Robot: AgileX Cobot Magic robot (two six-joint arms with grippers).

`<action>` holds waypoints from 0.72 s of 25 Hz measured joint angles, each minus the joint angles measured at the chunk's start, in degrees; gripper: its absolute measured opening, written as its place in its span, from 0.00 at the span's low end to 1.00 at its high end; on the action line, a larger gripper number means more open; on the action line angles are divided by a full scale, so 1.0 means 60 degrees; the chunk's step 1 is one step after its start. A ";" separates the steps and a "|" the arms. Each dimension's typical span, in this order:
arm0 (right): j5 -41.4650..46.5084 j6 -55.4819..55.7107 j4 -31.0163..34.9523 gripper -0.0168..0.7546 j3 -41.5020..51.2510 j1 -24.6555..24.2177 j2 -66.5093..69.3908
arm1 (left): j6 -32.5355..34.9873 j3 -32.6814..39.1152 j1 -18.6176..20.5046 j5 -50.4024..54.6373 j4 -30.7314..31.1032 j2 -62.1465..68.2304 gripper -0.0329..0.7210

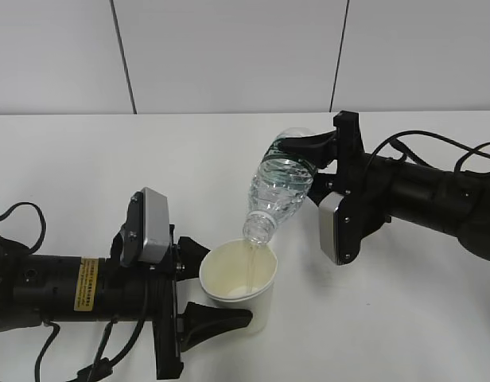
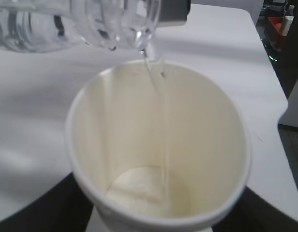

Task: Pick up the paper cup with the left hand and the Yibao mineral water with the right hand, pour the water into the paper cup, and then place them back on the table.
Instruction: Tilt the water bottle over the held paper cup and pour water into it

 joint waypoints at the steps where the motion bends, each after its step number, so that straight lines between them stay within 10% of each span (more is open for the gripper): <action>1: -0.0025 0.0000 0.0000 0.49 0.0000 0.0000 0.0000 | 0.0000 0.0000 0.0000 0.0000 0.0024 0.0000 0.66; 18: -0.0045 -0.0298 0.0000 0.49 0.0000 0.0000 0.0000 | -0.0007 0.0000 0.0000 0.0000 0.0423 0.0000 0.66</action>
